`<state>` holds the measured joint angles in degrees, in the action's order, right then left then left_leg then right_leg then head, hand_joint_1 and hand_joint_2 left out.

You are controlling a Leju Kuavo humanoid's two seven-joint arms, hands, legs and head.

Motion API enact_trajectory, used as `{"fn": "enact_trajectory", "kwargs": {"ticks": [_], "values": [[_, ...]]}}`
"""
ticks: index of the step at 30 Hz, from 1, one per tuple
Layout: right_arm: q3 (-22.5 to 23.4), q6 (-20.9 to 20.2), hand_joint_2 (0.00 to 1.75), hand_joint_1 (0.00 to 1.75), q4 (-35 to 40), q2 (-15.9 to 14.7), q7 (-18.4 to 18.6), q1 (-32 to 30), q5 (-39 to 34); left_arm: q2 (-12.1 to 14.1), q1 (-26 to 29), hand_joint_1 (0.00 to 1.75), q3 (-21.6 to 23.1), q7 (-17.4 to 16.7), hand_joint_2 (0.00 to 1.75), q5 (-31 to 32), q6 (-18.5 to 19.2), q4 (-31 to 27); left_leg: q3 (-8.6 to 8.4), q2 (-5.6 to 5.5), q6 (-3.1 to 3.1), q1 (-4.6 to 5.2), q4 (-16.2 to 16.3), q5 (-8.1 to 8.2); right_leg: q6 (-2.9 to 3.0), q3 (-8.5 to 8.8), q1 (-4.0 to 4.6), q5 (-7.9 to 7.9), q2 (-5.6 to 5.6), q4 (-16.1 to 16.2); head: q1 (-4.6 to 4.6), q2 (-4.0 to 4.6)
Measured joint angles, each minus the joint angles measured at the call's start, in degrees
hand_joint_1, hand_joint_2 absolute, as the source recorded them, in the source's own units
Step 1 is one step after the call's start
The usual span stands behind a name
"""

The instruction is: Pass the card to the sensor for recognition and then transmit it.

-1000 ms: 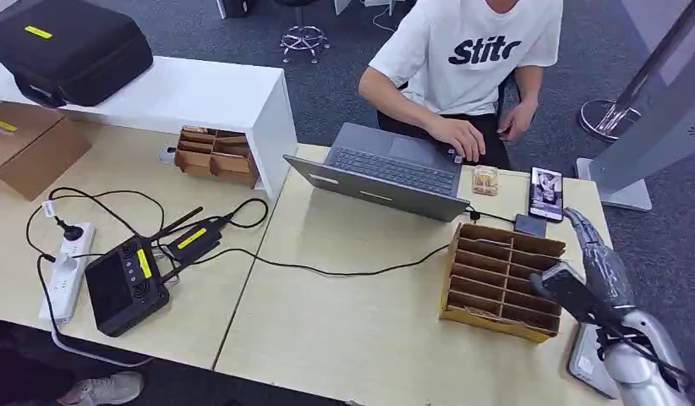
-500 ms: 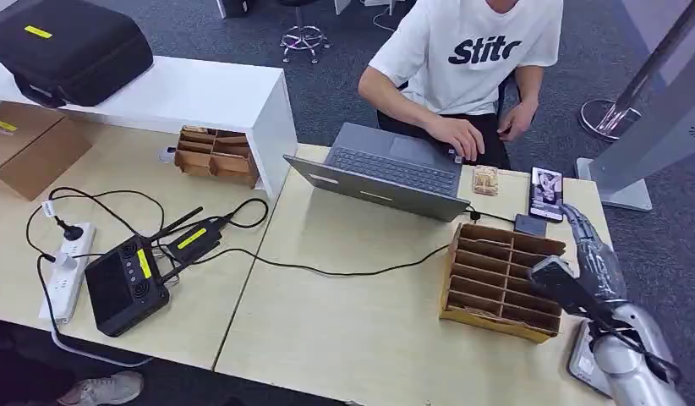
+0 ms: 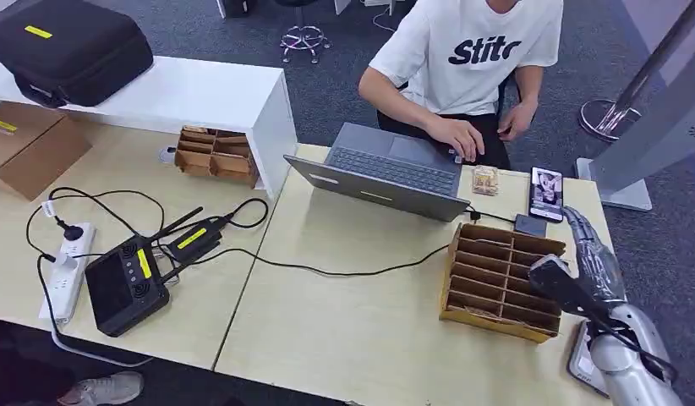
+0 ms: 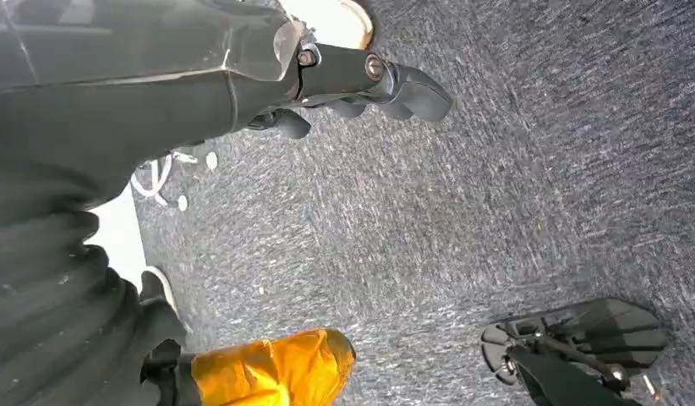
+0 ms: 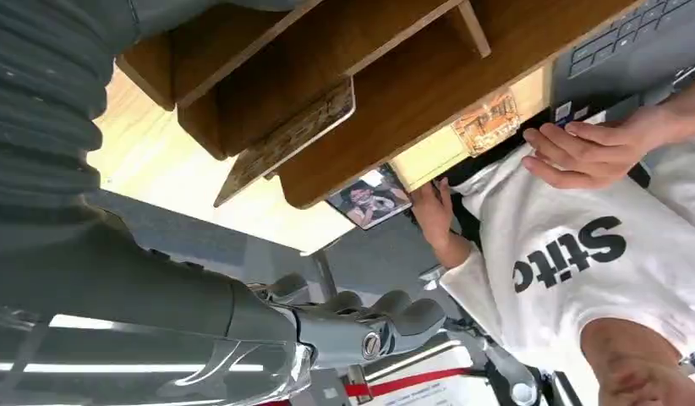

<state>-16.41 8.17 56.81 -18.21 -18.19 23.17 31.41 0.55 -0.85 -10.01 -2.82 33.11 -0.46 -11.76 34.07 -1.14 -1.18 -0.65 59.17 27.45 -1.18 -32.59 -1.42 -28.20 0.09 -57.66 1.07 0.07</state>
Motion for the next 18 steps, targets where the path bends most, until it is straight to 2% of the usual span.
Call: {"fn": "enact_trajectory", "kwargs": {"ticks": [18], "values": [[2.01, 0.04, 1.75, 0.0, -0.83, 0.02, -0.39, 0.15, -1.46, 0.0, -0.01, 0.0, -1.25, -0.02, 1.75, 0.68, 0.13, 0.0, 0.0, 0.0, 0.0, 0.0, 0.0, 0.0, 0.0, 0.0, 0.0, 0.0, 0.0, 0.0, 0.0, 0.0]]}}
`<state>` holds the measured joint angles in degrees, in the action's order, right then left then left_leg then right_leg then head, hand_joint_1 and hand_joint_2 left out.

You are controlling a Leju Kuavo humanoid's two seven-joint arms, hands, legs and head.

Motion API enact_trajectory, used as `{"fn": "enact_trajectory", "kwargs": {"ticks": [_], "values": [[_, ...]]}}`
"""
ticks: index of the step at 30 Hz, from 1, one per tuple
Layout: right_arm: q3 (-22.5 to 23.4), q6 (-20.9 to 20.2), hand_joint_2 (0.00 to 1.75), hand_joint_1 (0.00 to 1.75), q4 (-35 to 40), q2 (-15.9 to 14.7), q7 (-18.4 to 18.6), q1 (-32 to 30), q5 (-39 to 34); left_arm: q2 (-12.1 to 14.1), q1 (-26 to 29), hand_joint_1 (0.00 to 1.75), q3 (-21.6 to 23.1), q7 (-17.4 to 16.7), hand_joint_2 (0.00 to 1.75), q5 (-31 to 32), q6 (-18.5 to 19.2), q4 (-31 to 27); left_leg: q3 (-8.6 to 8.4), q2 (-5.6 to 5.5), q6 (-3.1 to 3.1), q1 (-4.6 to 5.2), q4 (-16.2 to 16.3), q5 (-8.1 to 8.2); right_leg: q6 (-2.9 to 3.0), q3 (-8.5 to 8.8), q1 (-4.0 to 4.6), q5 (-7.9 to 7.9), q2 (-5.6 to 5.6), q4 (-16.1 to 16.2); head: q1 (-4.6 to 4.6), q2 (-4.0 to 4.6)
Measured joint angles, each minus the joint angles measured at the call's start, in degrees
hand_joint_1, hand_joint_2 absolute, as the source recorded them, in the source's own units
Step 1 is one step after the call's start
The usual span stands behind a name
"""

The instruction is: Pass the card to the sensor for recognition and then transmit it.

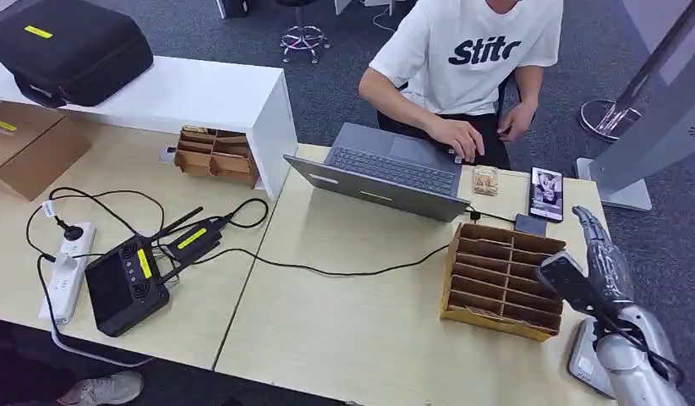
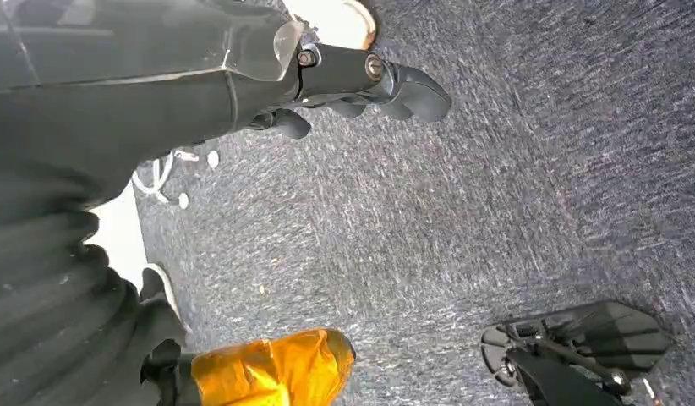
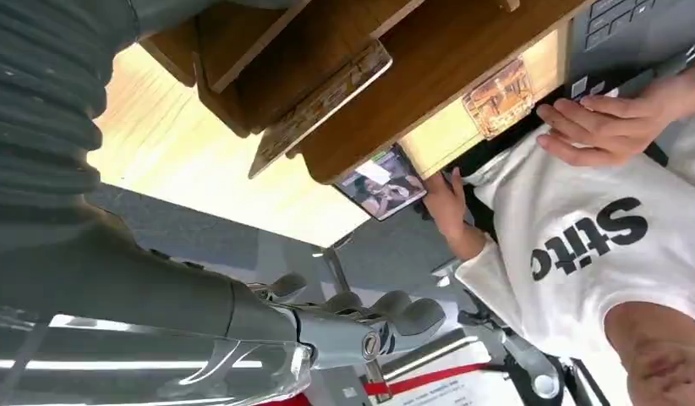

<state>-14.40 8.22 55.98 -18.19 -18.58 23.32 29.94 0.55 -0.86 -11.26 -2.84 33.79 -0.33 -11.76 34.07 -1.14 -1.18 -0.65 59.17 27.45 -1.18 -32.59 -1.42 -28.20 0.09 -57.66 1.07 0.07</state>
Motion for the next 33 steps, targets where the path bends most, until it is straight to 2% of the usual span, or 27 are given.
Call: {"fn": "enact_trajectory", "kwargs": {"ticks": [20, 21, 22, 23, 33], "values": [[1.16, -0.11, 1.75, 0.0, -0.09, 0.13, -0.13, 0.0, -0.68, -0.02, 0.0, 0.0, -0.59, 0.0, 1.75, 0.2, 0.0, 0.0, 0.0, 0.0, 0.0, 0.0, 0.0, 0.0, 0.0, 0.0, 0.0, 0.0, 0.0, 0.0, 0.0, 0.0], [1.16, -0.15, 1.75, 0.59, -0.09, 0.13, -0.13, 0.0, -0.72, -0.04, 0.0, 0.0, -0.61, 0.0, 1.75, 0.2, 0.0, 0.0, 0.0, 0.0, 0.0, 0.0, 0.0, 0.0, 0.0, 0.0, 0.0, 0.0, 0.0, 0.0, 0.0, 0.0], [1.18, -0.22, 1.75, 1.5, -0.09, 0.15, -0.13, 0.0, -0.74, -0.02, 0.01, 0.0, -0.65, 0.0, 1.75, 0.24, 0.0, 0.0, 0.0, 0.0, 0.0, 0.0, 0.0, 0.0, 0.0, 0.0, 0.0, 0.0, 0.0, 0.0, 0.0, 0.0], [1.18, -0.35, 1.75, 1.75, -0.09, 0.18, -0.15, 0.0, -0.79, -0.04, 0.01, 0.0, -0.68, 0.0, 1.75, 0.28, 0.0, 0.0, 0.0, 0.0, 0.0, 0.0, 0.0, 0.0, 0.0, 0.0, 0.0, 0.0, 0.0, 0.0, 0.0, 0.0], [1.18, -0.85, 1.75, 1.75, -0.46, 0.68, -0.13, 0.03, -1.09, -0.26, 0.0, 0.0, -1.03, -0.07, 1.75, 0.35, 0.0, 0.0, 0.0, 0.0, 0.0, 0.0, 0.0, 0.0, 0.0, 0.0, 0.0, 0.0, 0.0, 0.0, 0.0, 0.0]]}}
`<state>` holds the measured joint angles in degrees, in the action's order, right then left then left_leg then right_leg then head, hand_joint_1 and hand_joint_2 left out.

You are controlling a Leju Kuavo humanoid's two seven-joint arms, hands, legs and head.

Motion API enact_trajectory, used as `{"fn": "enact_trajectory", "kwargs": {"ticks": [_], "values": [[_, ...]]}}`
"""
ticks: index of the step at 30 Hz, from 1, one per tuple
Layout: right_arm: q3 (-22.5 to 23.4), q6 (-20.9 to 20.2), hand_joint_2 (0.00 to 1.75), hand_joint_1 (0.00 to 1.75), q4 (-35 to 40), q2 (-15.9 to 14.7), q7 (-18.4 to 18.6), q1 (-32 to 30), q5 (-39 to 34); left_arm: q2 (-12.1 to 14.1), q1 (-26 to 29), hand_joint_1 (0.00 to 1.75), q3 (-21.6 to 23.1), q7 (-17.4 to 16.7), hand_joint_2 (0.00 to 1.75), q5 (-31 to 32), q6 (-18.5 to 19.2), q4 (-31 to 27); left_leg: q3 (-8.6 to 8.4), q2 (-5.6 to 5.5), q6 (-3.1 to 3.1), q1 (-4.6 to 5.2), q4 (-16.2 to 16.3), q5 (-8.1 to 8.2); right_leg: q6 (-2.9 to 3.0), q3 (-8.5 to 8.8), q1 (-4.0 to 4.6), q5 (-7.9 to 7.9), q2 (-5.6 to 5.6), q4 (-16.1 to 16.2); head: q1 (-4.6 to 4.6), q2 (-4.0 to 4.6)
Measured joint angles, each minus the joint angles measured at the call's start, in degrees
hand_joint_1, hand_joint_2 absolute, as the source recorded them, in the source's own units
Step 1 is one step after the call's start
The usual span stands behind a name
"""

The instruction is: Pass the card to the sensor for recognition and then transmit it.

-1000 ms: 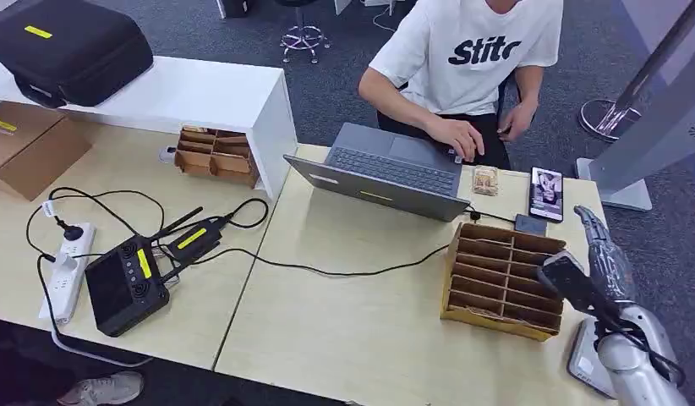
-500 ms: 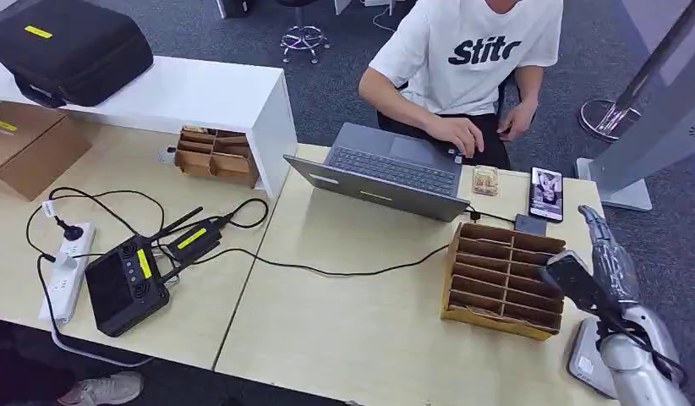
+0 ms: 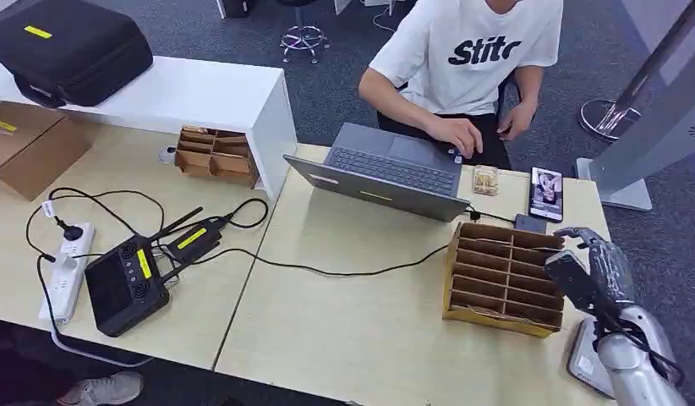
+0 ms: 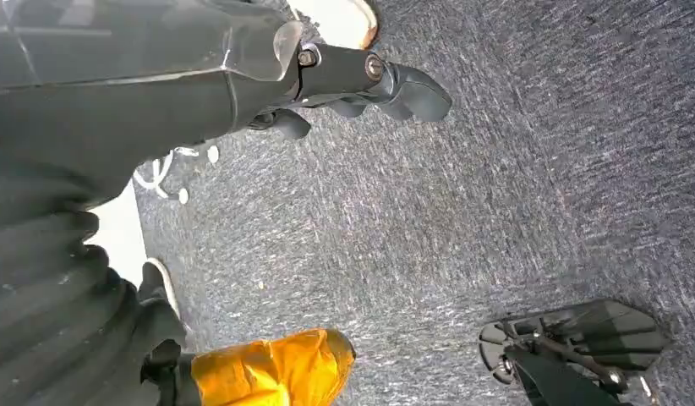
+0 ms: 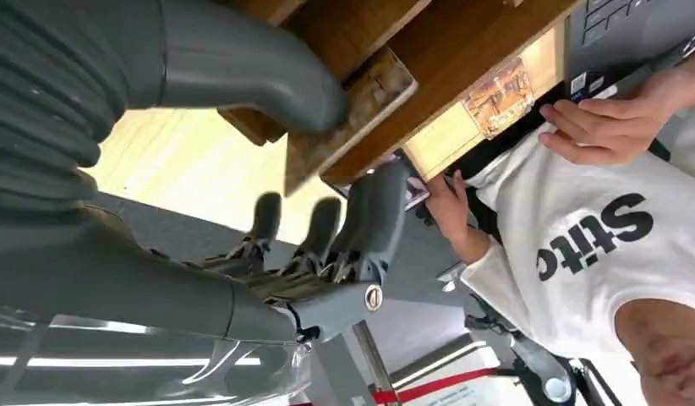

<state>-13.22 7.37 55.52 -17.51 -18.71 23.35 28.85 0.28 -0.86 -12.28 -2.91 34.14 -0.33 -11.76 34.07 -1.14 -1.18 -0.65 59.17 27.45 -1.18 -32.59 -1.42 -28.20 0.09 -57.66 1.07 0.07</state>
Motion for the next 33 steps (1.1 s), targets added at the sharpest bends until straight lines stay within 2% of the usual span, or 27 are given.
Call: {"fn": "enact_trajectory", "kwargs": {"ticks": [22, 33], "values": [[1.51, 0.5, 1.75, 1.75, -0.63, 0.55, -1.22, 0.29, -2.12, 0.0, 0.01, 0.0, -0.55, -0.09, 1.75, 0.44, 0.0, 0.0, 0.01, -0.01, 0.0, 0.01, 0.0, 0.0, 0.0, 0.0, -0.01, 0.0, -0.01, 0.0, 0.0, 0.0], [5.51, 0.01, 1.75, 1.75, 8.04, 0.52, -2.8, 1.7, -7.36, 0.0, -0.01, 0.0, -1.4, -0.09, 1.75, 1.38, 0.02, 0.0, -0.01, 0.03, 0.0, 0.0, 0.0, 0.0, 0.0, -0.01, 0.0, 0.0, 0.04, 0.0, 0.0, 0.0]]}}
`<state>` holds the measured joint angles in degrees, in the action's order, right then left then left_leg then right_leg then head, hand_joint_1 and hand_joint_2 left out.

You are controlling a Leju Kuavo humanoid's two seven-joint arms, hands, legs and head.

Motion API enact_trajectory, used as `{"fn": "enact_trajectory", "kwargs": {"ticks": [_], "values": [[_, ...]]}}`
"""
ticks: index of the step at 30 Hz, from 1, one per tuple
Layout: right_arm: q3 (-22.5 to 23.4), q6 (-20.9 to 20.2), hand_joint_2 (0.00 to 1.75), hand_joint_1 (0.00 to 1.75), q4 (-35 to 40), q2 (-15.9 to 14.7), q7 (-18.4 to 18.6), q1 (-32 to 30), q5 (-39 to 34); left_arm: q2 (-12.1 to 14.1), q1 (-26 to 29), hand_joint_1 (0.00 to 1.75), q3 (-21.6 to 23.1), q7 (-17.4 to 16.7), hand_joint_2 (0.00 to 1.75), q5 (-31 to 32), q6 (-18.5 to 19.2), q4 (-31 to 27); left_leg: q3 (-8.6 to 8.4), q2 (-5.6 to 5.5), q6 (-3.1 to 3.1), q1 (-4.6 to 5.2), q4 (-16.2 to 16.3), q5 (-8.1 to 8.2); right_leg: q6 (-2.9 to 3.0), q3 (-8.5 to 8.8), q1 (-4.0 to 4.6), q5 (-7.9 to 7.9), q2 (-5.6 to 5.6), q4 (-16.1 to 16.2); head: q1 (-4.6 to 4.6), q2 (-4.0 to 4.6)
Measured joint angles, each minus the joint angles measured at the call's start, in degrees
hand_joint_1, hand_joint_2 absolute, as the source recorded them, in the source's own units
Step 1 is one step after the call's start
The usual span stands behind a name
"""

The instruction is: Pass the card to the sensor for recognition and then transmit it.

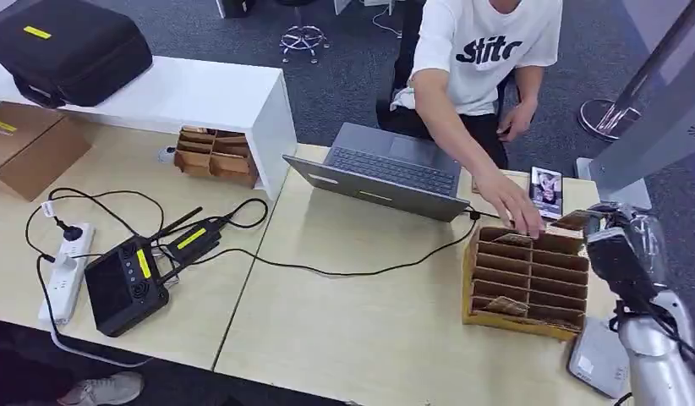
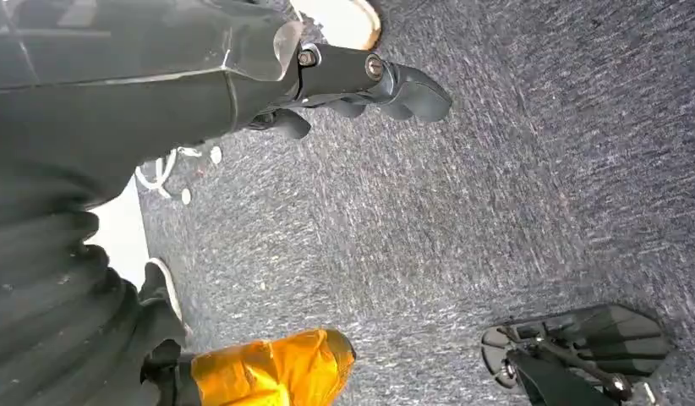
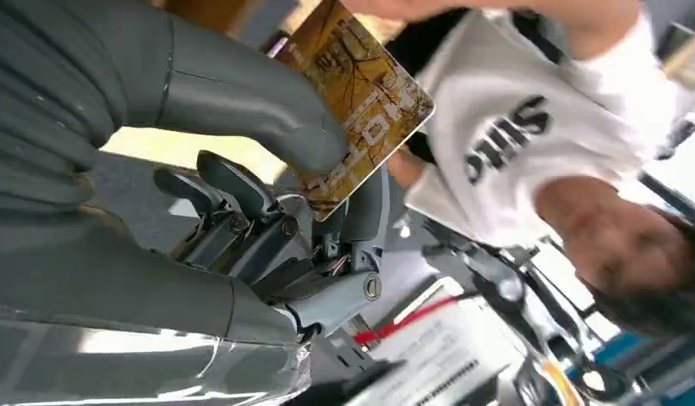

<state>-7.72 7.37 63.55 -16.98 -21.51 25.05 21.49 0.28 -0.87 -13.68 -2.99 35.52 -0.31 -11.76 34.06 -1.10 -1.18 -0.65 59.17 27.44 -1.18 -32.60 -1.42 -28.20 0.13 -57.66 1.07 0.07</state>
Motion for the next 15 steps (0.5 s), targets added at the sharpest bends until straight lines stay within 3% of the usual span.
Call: {"fn": "enact_trajectory", "kwargs": {"ticks": [7, 15], "values": [[-0.31, -2.19, 1.75, 1.75, 5.54, 0.33, 0.68, 1.02, -0.22, 0.0, -0.11, 0.0, -0.04, 0.0, 1.75, 0.94, 0.28, 0.0, 0.01, 0.0, 0.0, 0.0, 0.0, 0.0, 0.0, 0.02, 0.0, 0.01, 0.0, -0.02, -0.02, 0.0], [-5.14, -3.7, 1.75, 1.75, 2.34, 1.73, 4.85, 8.68, 2.99, 0.0, -0.58, 0.0, -0.02, -0.22, 1.75, 2.95, 0.96, 0.0, -0.03, 0.12, 0.0, 0.0, 0.0, -0.01, 0.03, 0.02, 0.0, 0.03, 0.1, -0.05, 0.0, 0.0]]}}
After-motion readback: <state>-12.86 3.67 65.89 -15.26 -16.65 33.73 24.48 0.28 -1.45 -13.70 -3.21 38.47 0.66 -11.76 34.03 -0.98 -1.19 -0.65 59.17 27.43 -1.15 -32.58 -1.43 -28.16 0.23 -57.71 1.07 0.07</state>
